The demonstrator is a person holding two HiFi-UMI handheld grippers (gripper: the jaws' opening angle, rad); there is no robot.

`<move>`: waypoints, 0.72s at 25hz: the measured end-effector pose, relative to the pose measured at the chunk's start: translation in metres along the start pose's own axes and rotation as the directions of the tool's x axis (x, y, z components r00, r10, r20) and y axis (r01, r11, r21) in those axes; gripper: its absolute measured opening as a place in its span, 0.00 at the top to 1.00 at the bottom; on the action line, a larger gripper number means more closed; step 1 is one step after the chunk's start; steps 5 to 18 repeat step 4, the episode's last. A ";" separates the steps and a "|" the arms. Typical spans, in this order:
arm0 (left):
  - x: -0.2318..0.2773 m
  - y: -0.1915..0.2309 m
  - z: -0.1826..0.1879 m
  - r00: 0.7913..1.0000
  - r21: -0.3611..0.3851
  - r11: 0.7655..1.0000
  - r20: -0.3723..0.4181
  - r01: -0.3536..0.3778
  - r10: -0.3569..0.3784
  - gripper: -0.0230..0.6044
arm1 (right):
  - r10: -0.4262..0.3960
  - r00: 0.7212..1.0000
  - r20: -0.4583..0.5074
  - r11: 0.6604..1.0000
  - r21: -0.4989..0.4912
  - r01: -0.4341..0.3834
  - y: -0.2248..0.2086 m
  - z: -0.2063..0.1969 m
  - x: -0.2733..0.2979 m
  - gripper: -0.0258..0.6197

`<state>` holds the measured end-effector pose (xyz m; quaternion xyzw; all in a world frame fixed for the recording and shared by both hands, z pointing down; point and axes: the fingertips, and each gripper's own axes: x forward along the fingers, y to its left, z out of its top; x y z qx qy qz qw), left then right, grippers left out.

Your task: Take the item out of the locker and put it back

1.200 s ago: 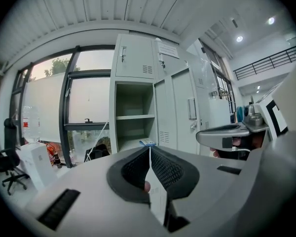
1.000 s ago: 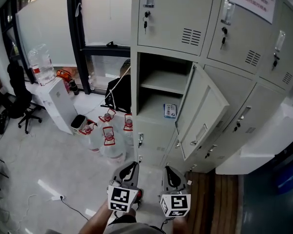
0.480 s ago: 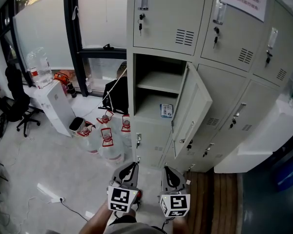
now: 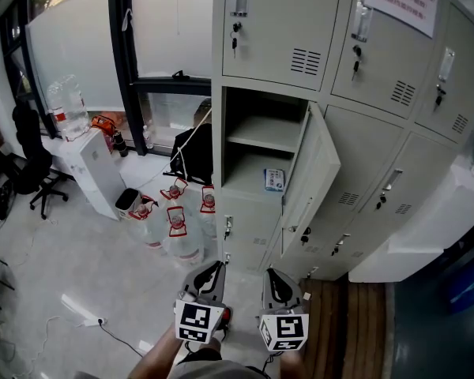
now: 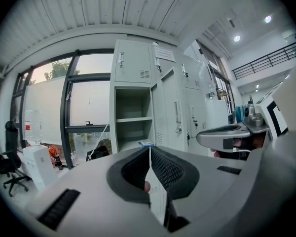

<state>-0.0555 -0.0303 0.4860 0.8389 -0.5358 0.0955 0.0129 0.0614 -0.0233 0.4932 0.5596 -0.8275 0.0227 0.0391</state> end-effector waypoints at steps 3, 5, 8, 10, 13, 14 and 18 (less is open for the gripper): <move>-0.002 0.001 0.000 1.000 0.000 1.000 0.002 -0.001 0.001 0.91 | 0.001 1.000 0.000 1.000 -0.002 -0.001 0.002 0.000 0.001 0.93; -0.002 0.002 0.000 1.000 -0.001 1.000 0.002 -0.001 0.001 0.91 | 0.001 1.000 -0.001 1.000 -0.002 -0.001 0.003 0.000 0.001 0.93; -0.002 0.002 0.000 1.000 -0.001 1.000 0.002 -0.001 0.001 0.91 | 0.001 1.000 -0.001 1.000 -0.002 -0.001 0.003 0.000 0.001 0.93; -0.002 0.002 0.000 1.000 -0.001 1.000 0.002 -0.001 0.001 0.91 | 0.001 1.000 -0.001 1.000 -0.002 -0.001 0.003 0.000 0.001 0.93; -0.002 0.002 0.000 1.000 -0.001 1.000 0.002 -0.001 0.001 0.91 | 0.001 1.000 -0.001 1.000 -0.002 -0.001 0.003 0.000 0.001 0.93; -0.002 0.002 0.000 1.000 -0.001 1.000 0.002 -0.001 0.001 0.91 | 0.001 1.000 -0.001 1.000 -0.002 -0.001 0.003 0.000 0.001 0.93; -0.002 0.002 0.000 1.000 -0.001 1.000 0.002 -0.001 0.001 0.91 | 0.001 1.000 -0.001 1.000 -0.002 -0.001 0.003 0.000 0.001 0.93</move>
